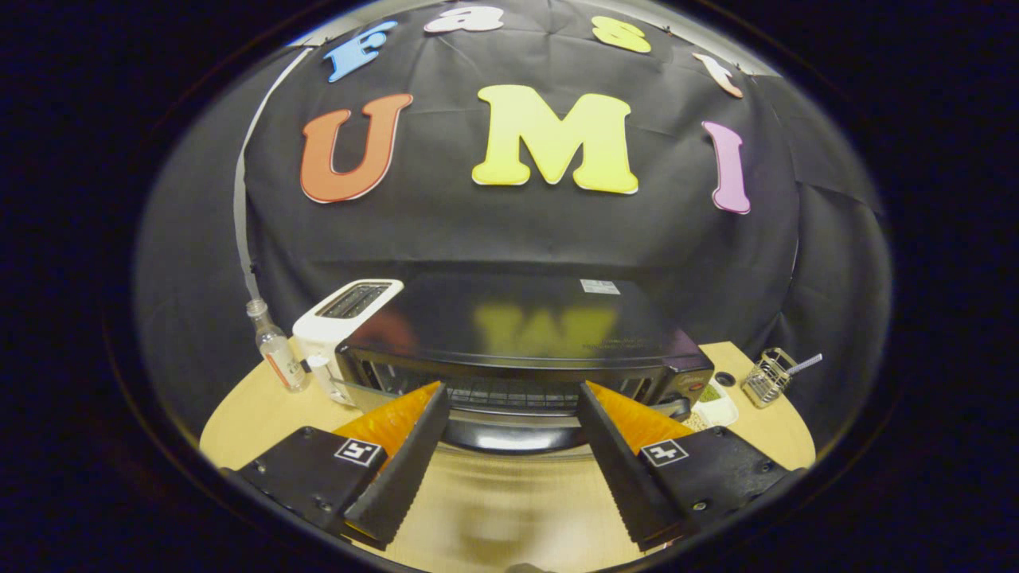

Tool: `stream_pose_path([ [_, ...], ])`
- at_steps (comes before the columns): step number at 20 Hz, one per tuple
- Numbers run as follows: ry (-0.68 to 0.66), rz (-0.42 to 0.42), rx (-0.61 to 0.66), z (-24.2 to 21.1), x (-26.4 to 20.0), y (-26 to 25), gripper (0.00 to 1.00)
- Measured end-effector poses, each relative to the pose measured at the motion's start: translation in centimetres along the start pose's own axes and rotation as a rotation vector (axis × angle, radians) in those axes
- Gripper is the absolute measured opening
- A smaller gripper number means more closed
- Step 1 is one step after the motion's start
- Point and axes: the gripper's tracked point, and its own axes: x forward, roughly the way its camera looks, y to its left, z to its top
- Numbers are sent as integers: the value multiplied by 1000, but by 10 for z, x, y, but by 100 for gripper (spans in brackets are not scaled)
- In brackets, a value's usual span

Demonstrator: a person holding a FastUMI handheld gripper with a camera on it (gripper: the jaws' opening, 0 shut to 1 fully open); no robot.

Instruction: Open the toaster oven, put the food inside, and close the toaster oven door.

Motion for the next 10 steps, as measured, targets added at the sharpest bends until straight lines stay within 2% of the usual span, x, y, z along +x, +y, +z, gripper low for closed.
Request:
stream_pose_path([
  [10, 107, 46, -27, -71, -44, 2, 100],
])
